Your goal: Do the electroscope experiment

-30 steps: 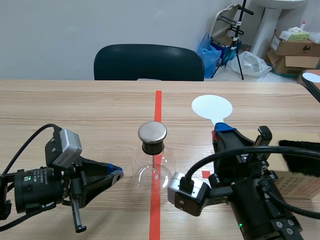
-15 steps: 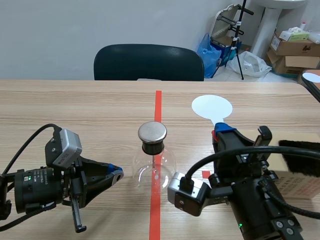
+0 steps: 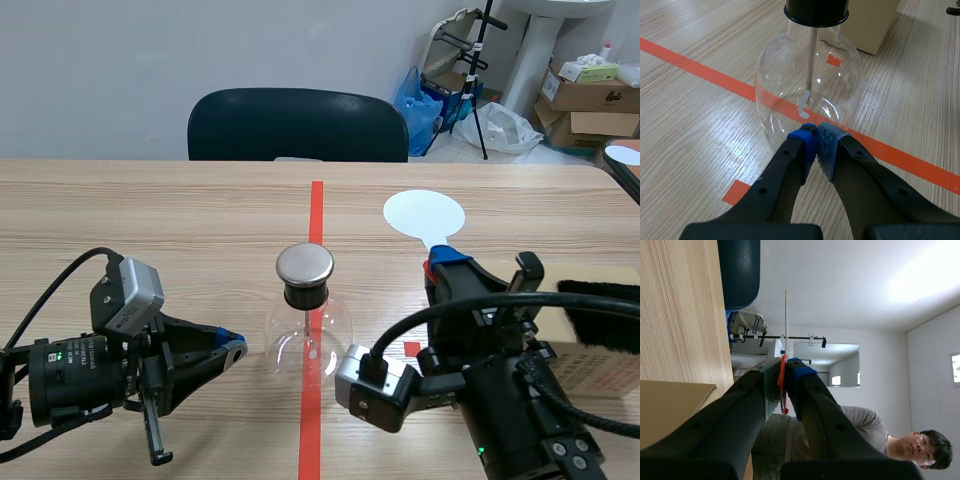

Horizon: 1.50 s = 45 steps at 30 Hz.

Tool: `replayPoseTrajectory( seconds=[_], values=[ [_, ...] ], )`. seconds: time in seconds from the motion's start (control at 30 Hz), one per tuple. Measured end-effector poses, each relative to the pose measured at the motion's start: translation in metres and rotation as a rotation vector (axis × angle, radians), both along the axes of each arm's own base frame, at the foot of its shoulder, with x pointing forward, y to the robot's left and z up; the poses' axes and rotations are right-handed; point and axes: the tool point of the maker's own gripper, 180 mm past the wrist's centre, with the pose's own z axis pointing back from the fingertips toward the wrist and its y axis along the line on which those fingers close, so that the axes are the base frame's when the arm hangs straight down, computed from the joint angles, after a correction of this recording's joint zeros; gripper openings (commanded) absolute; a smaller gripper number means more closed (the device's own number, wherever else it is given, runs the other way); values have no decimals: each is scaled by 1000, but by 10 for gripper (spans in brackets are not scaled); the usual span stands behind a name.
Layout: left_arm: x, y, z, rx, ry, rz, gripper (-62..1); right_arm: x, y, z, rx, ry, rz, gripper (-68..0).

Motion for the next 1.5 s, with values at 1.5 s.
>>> replayPoseTrajectory(
  seconds=[1.5],
  values=[
    [0,0,0,0,0,0,-583,-22,49,-3,-22,8,299,-667]
  ],
)
